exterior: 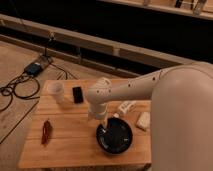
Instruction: Drag the ceramic bowl in a circle
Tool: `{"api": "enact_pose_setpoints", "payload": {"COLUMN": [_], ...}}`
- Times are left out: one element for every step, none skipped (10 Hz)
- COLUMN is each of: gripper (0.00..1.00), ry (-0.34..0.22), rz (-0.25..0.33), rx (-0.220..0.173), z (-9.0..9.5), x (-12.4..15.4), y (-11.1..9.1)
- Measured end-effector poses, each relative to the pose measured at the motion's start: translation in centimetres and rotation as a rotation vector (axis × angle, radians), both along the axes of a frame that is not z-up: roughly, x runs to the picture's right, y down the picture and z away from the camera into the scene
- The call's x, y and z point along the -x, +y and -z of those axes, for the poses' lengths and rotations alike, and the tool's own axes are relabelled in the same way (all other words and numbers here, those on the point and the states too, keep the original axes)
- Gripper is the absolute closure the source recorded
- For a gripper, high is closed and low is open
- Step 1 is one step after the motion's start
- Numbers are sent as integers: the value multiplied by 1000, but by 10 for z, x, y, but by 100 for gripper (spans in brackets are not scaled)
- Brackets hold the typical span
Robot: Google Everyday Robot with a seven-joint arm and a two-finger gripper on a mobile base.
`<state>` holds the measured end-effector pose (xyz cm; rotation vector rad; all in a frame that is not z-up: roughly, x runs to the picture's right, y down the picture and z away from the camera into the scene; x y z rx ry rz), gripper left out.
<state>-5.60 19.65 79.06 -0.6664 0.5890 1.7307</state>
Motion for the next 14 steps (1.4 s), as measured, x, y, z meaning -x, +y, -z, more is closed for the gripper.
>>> {"api": "enact_pose_setpoints", "payload": {"gripper": [35,35,35,35,35,35,35,35,35,35,35,40,51,58], "ry": [-49,-67,-80,-79,-77,-73,-74,-75,-77,-75,-68,-58,-46,-38], "rz": [18,27,41,55,67,78,99,116,131,145,152,155,157,155], "rx": [1,4,8,15,21,28,37,45,52,63,71,81,94,101], "z": [-4,-7,-9,-10,-11,-12,-13,-14,-15,-18,-21,-23,-26,-27], "x": [1,-1,-7,-13,-18,-21,-19,-16,-12,-9,-9,-9,-10,-12], "y": [3,5,6,6,7,8,9,11,12,16,18,21,24,25]}}
